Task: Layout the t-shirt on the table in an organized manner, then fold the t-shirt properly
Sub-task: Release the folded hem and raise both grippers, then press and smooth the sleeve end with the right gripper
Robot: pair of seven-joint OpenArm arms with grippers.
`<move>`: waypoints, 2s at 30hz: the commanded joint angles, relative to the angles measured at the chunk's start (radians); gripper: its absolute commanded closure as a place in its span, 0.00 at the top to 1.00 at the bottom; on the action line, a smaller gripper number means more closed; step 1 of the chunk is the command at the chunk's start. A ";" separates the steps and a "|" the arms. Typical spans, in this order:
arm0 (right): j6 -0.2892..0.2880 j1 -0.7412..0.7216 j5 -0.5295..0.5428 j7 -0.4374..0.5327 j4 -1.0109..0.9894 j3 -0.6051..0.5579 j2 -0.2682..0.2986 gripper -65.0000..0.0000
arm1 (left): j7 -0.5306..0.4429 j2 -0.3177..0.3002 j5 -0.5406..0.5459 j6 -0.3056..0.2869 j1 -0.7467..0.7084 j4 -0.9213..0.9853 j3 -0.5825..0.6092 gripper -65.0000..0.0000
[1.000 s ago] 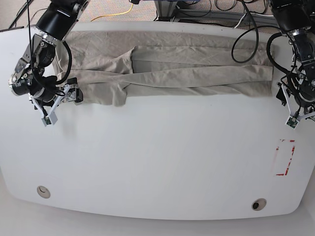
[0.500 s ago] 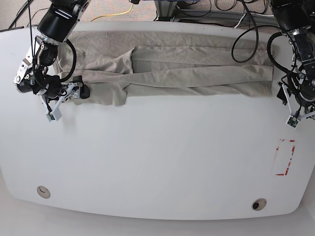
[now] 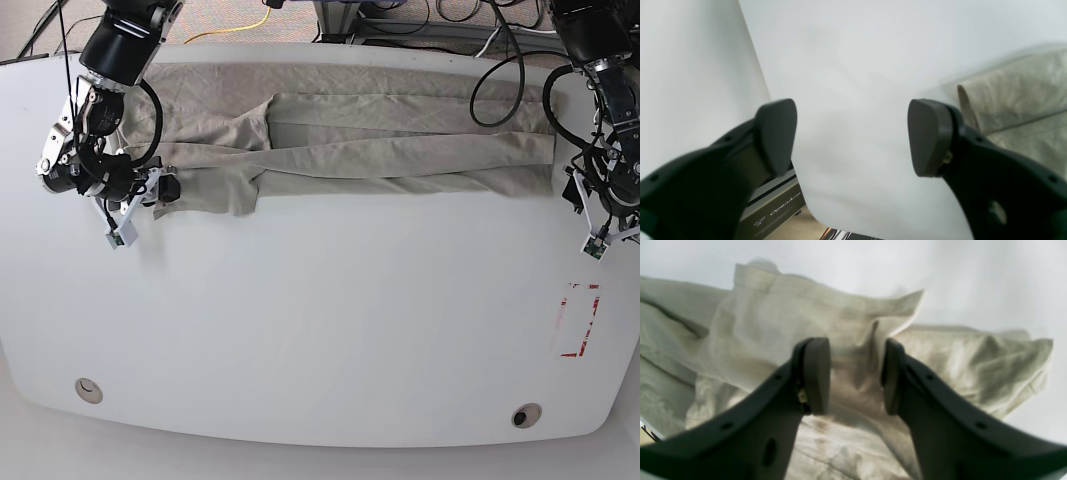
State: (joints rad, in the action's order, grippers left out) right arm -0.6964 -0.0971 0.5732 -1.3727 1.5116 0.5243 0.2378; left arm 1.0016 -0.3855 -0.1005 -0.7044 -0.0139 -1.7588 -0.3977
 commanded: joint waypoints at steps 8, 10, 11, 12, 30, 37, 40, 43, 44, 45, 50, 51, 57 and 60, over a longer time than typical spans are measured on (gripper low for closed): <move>-0.002 -0.017 0.014 0.005 0.020 0.003 0.016 0.00 | -0.013 -0.016 -0.003 0.006 0.015 -0.011 -0.005 0.72; -0.002 -0.017 0.032 -0.014 0.033 0.006 0.018 0.00 | -0.013 -0.014 -0.003 0.006 0.015 -0.011 -0.004 0.72; -0.002 -0.017 0.055 -0.024 0.045 0.007 0.018 0.00 | -0.013 -0.014 -0.003 0.006 0.015 -0.011 -0.004 0.72; -0.002 -0.017 0.083 -0.024 0.059 0.009 0.018 0.00 | -0.013 -0.014 -0.003 0.006 0.015 -0.010 -0.002 0.72; -0.002 0.250 0.657 -0.024 0.145 0.001 0.068 0.01 | -0.042 0.000 -0.005 0.006 0.038 0.067 0.001 0.72; -0.002 0.353 0.804 -0.024 0.149 -0.039 0.128 0.01 | -0.059 0.000 -0.005 0.006 0.042 0.118 0.001 0.72; -0.002 0.383 0.870 -0.024 0.151 -0.086 0.163 0.01 | -0.060 0.000 -0.005 0.006 0.042 0.135 0.001 0.72; -0.002 0.411 0.910 -0.024 0.175 -0.128 0.194 0.01 | -0.060 0.000 -0.005 0.006 0.055 0.138 0.001 0.72; -0.002 0.420 0.910 -0.024 0.194 -0.143 0.202 0.01 | -0.060 0.000 -0.005 0.006 0.059 0.138 0.001 0.72; -0.002 0.426 0.910 -0.024 0.212 -0.151 0.209 0.01 | -0.060 0.000 -0.005 0.006 0.061 0.138 0.001 0.72; -0.002 0.463 0.910 -0.024 0.307 -0.192 0.254 0.01 | -0.060 0.000 -0.005 0.006 0.062 0.139 0.001 0.72; -0.002 0.468 0.910 -0.024 0.317 -0.200 0.262 0.01 | -0.060 0.000 -0.005 0.006 0.062 0.139 0.003 0.72; -0.002 0.492 0.910 -0.024 0.332 -0.258 0.318 0.01 | -0.060 -0.003 -0.005 0.006 0.064 0.136 0.003 0.72; -0.002 0.495 0.910 -0.024 0.329 -0.275 0.346 0.01 | -0.060 -0.005 -0.005 0.006 0.064 0.136 0.001 0.72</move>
State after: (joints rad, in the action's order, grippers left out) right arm -0.6964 0.3996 1.4631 -1.4105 1.8275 0.2474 0.5476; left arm 0.9493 -0.3717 -0.1043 -0.7044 0.0341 -1.6043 -0.3908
